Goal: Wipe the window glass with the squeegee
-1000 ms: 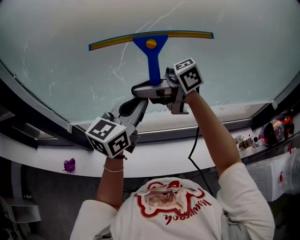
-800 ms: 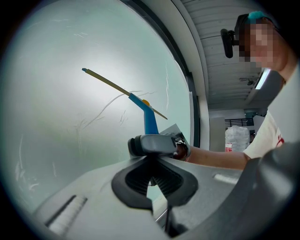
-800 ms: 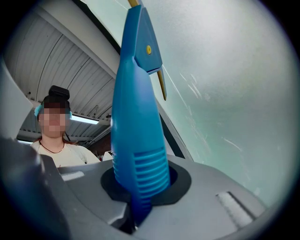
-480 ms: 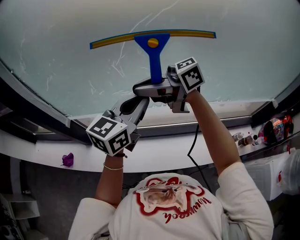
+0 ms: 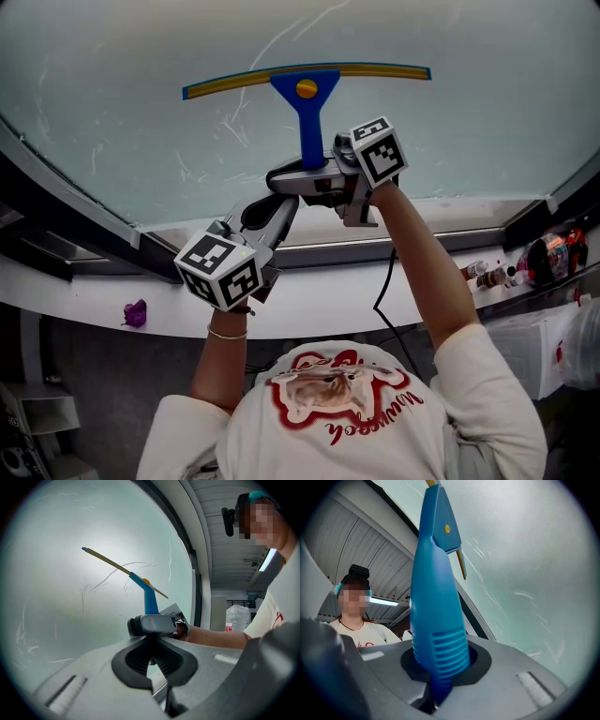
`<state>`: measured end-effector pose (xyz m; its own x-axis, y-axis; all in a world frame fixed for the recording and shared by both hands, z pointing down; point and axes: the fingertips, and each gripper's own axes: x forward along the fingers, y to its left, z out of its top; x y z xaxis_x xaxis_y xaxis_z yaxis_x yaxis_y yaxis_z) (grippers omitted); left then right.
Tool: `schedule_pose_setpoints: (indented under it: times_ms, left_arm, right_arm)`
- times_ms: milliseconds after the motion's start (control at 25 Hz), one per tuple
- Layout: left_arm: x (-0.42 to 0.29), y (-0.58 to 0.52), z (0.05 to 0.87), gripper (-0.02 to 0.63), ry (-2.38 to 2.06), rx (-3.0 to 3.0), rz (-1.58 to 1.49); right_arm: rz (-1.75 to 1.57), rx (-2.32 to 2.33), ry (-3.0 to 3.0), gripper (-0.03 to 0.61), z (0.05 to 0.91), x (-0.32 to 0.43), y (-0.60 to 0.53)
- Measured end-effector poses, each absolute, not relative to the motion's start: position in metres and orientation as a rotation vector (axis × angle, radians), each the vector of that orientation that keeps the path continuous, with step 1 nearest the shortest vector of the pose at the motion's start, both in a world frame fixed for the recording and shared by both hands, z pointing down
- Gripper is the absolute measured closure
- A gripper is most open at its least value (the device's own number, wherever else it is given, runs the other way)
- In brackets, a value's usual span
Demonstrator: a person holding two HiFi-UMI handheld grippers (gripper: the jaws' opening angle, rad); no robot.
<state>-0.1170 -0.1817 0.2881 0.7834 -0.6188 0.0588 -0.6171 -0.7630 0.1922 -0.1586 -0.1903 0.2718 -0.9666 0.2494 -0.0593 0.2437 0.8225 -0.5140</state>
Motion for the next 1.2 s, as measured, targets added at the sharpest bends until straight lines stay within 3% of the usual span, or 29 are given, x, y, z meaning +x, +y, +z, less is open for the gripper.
schedule_pose_setpoints:
  times_ms: [1200]
  left_arm:
    - [-0.116, -0.179, 0.324, 0.612, -0.953, 2.716, 0.028]
  right_arm:
    - [0.922, -0.399, -2.935, 0.526, 0.310, -0.159, -0.188]
